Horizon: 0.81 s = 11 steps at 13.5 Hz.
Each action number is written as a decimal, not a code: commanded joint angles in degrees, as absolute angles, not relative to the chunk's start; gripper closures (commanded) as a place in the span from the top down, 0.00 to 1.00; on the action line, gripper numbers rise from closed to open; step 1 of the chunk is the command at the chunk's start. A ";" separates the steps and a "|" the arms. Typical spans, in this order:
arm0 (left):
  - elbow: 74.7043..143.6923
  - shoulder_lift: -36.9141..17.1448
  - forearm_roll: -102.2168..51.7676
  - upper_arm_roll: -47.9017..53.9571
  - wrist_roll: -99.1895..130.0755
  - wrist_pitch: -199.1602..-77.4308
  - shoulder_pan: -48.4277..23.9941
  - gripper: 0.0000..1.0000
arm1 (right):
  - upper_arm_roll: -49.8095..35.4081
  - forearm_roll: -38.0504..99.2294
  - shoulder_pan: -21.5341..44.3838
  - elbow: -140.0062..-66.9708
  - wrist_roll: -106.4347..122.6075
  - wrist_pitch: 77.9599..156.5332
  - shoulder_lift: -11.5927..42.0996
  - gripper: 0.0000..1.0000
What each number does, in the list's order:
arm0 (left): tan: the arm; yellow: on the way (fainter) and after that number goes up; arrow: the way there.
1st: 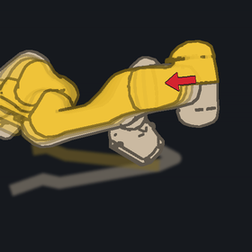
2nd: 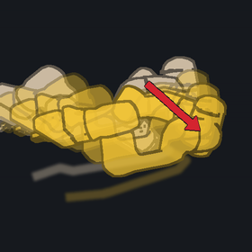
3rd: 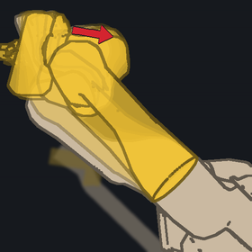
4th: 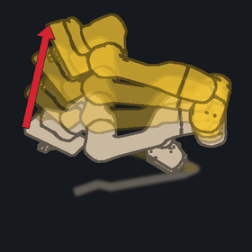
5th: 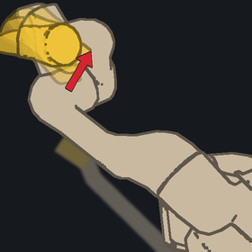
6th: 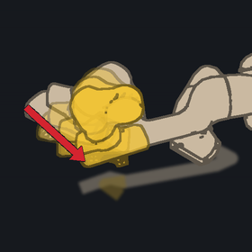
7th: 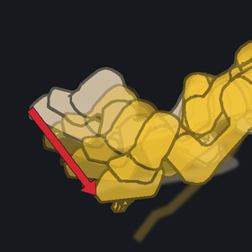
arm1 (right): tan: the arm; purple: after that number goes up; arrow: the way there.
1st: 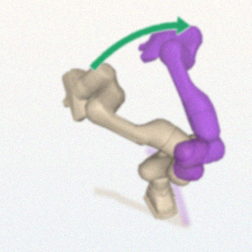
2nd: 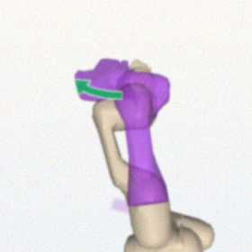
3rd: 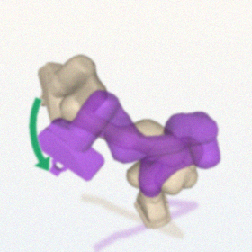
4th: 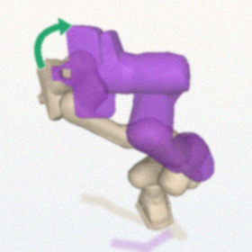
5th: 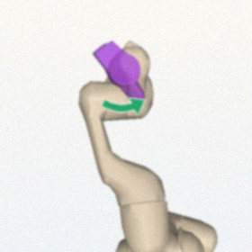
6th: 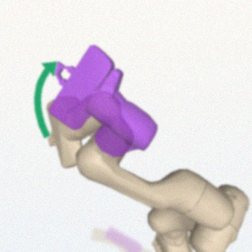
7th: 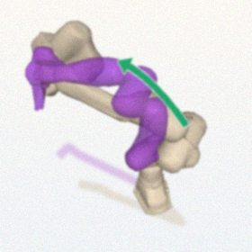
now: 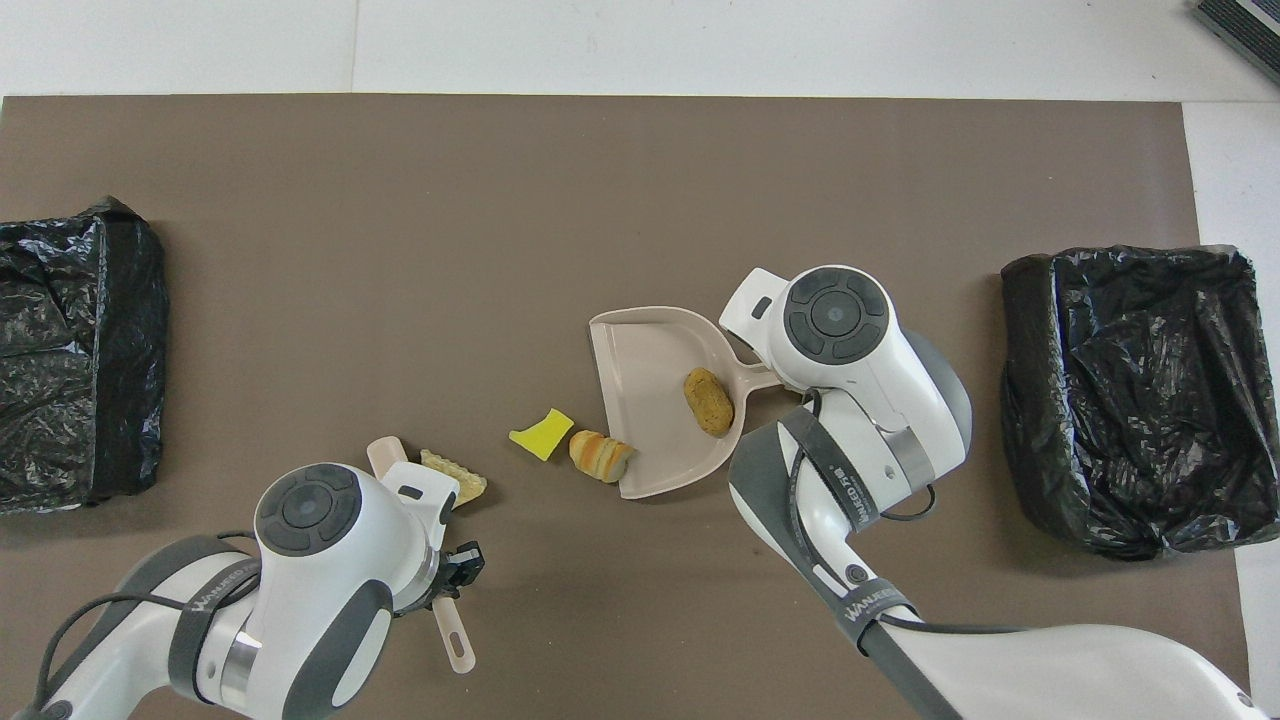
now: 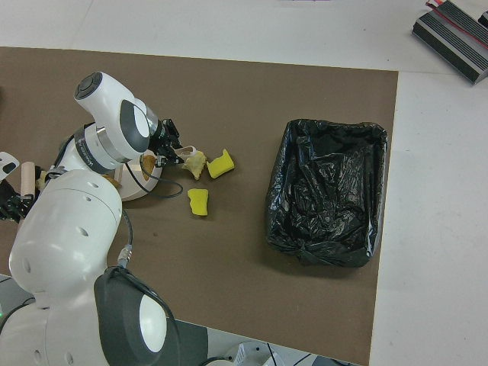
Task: Sweep and dump trash in bin
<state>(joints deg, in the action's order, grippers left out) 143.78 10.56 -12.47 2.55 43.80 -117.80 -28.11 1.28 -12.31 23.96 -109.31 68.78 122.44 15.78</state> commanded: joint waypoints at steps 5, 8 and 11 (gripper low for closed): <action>133.52 1.87 -24.17 2.11 42.01 -127.96 -38.03 0.00 | 0.88 -10.99 23.38 -109.69 70.05 123.05 15.56 0.00; 128.77 -3.33 -25.49 2.11 42.28 -131.04 -41.04 0.00 | 0.88 -10.99 23.38 -109.78 70.05 123.05 15.56 0.00; 126.57 -5.00 -26.01 2.20 41.75 -134.19 -43.49 0.00 | 0.88 -10.99 23.38 -109.78 69.96 123.05 15.56 0.00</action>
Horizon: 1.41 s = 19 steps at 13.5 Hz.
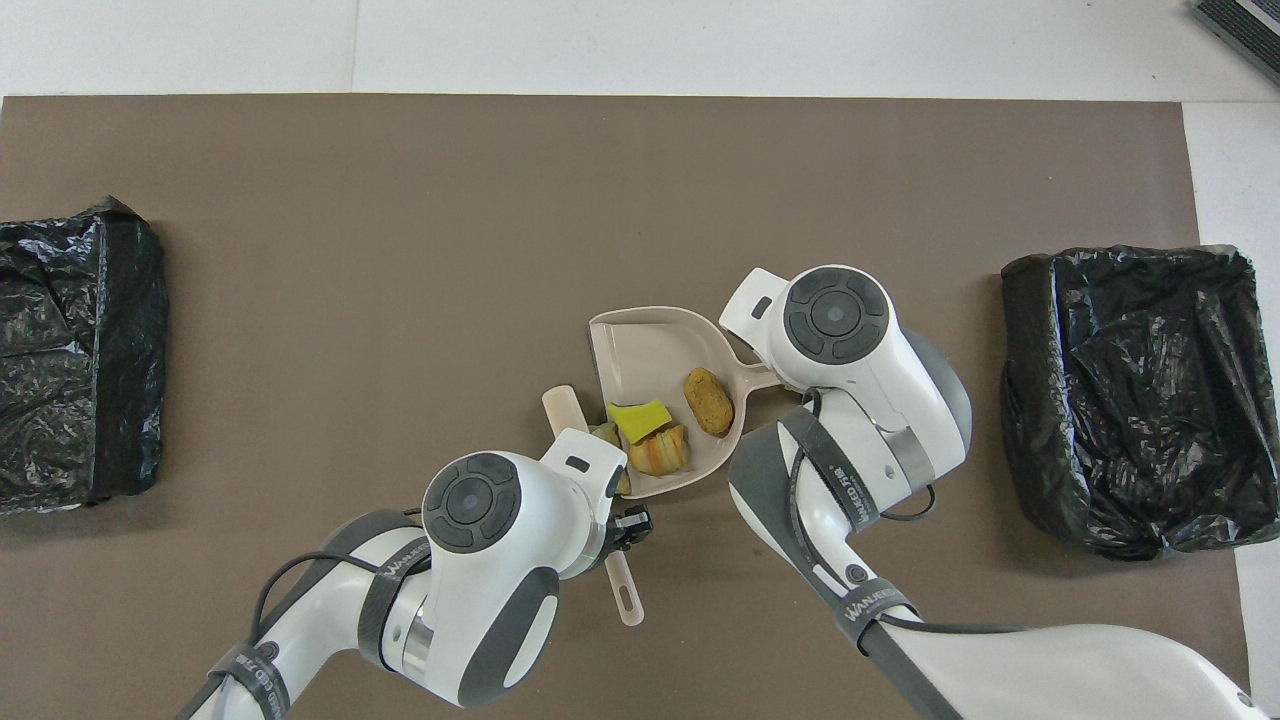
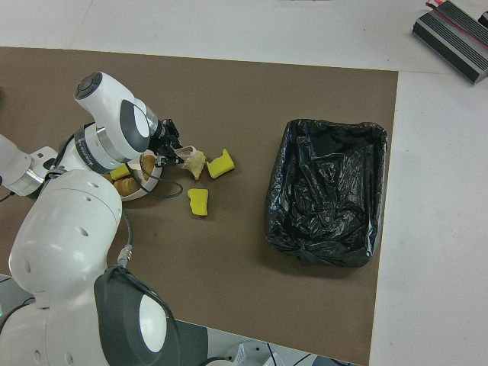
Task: Sweep and dump trash in bin
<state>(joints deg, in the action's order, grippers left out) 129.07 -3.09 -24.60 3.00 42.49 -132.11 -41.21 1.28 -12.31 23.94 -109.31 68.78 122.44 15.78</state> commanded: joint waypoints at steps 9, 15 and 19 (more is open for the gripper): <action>116.63 -9.23 -28.83 1.93 43.95 -141.07 -45.88 0.00 | 0.88 -10.99 23.38 -109.86 69.87 123.05 15.56 0.00; 115.75 -6.25 -24.53 1.49 43.95 -129.84 -37.98 0.00 | 0.88 -10.46 22.94 -110.21 69.87 123.05 15.56 0.00; 119.59 -2.39 -18.54 1.49 44.82 -118.58 -35.33 0.00 | 0.88 -9.76 22.59 -110.30 69.87 123.13 15.56 0.00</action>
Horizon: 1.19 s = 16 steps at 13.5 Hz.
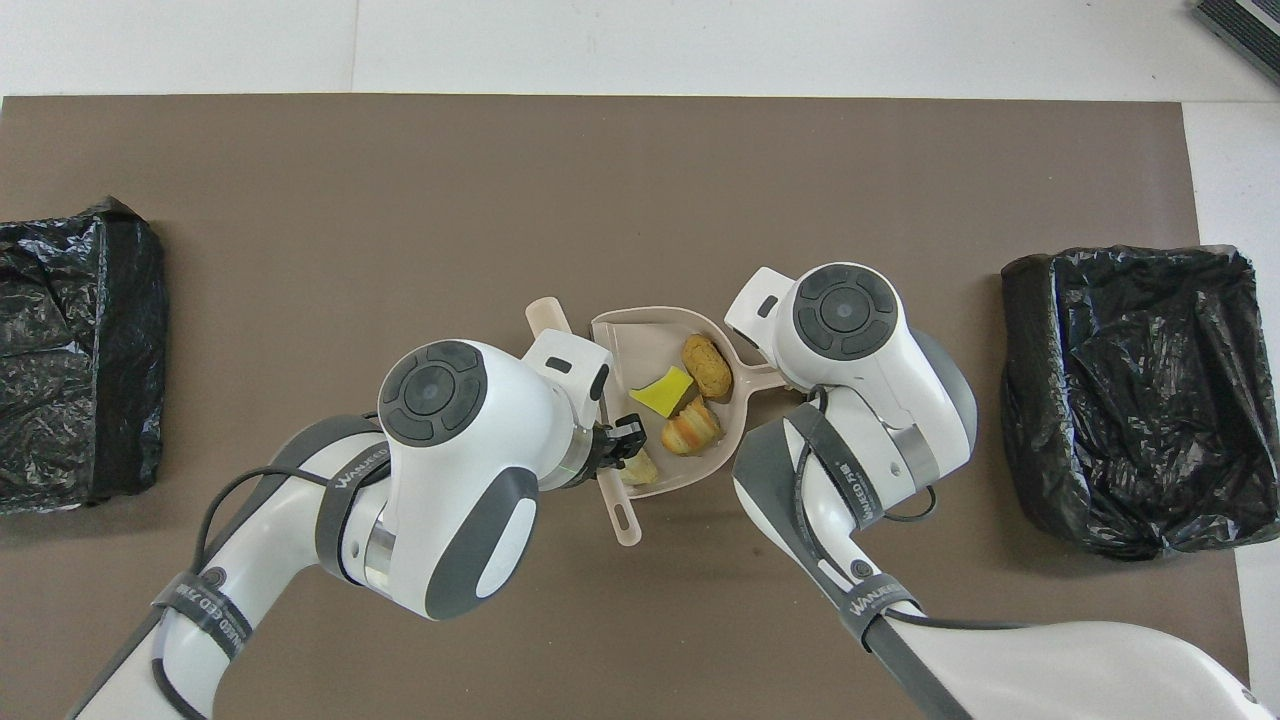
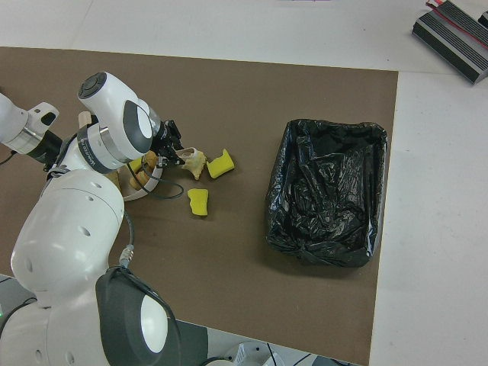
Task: Sweep and dump trash in bin
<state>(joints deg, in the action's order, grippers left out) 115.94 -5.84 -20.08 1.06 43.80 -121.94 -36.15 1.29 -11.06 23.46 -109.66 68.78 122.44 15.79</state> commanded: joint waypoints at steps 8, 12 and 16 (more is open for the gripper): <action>130.43 -1.67 -18.98 2.02 39.90 -123.04 -42.25 0.00 | 0.88 -9.76 22.59 -110.65 69.87 123.22 15.47 0.00; 128.07 -4.72 -22.15 2.20 39.73 -129.63 -48.15 0.00 | 0.88 -9.76 22.59 -110.65 69.87 123.31 15.38 0.00; 124.19 -7.83 -22.15 1.85 39.64 -128.33 -48.61 0.00 | 0.88 -9.76 22.59 -110.65 69.87 123.22 15.38 0.00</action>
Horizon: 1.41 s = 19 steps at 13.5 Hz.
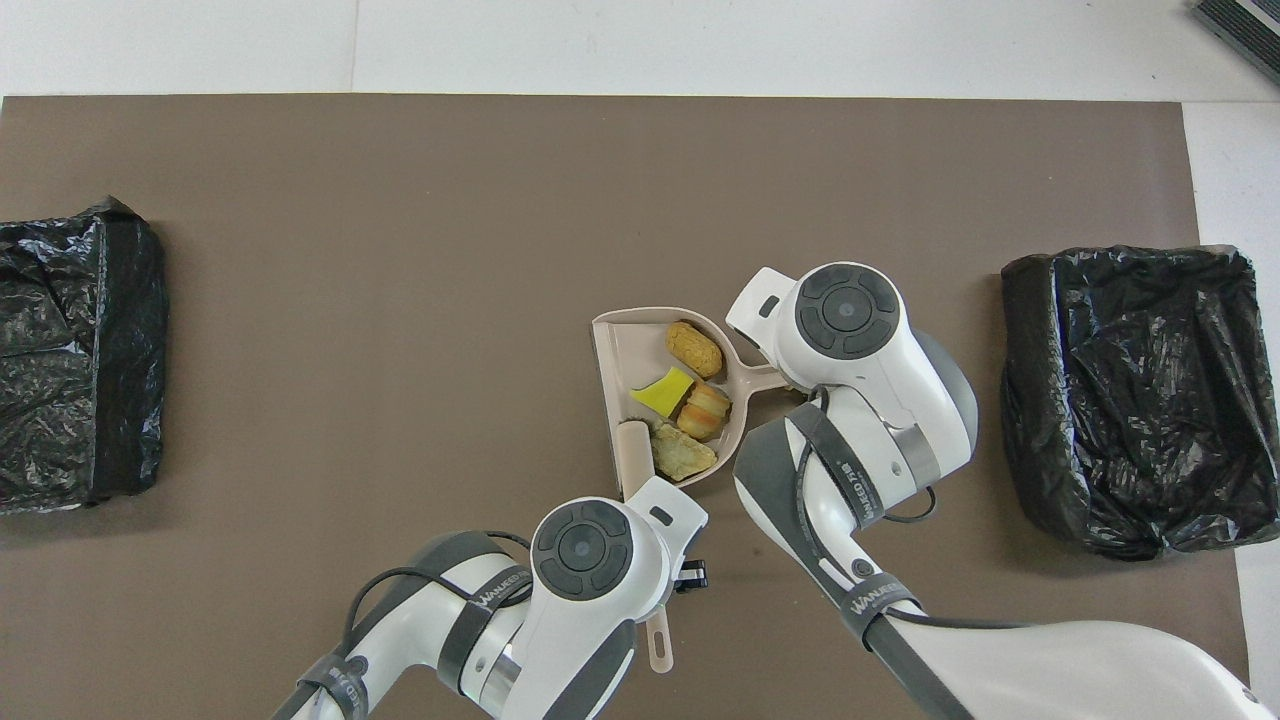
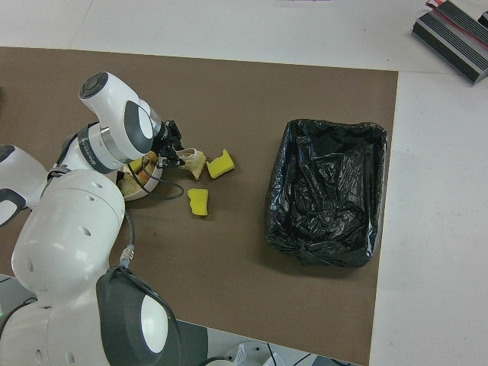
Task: Sweep and dump trash in bin
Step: 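Carry the loaded dustpan to the black bag with the right gripper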
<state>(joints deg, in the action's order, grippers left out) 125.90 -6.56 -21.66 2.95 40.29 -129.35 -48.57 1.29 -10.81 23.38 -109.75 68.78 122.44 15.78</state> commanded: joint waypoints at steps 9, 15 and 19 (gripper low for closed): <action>123.75 -0.36 -16.18 1.49 35.86 -111.54 -37.88 0.00 | 0.88 -5.11 21.01 -110.04 69.96 123.05 15.56 0.00; 132.16 7.10 -16.17 2.20 37.09 -114.16 -42.87 0.00 | 0.88 1.23 15.92 -108.98 70.05 121.91 10.82 0.00; 135.52 8.71 -16.79 2.29 47.35 -118.01 -50.34 0.00 | 1.14 1.23 8.29 -106.01 70.92 115.60 8.09 0.00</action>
<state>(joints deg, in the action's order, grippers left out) 132.28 6.56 -17.18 2.85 42.84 -114.21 -46.38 1.66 -0.57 12.52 -107.55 68.78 118.77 9.16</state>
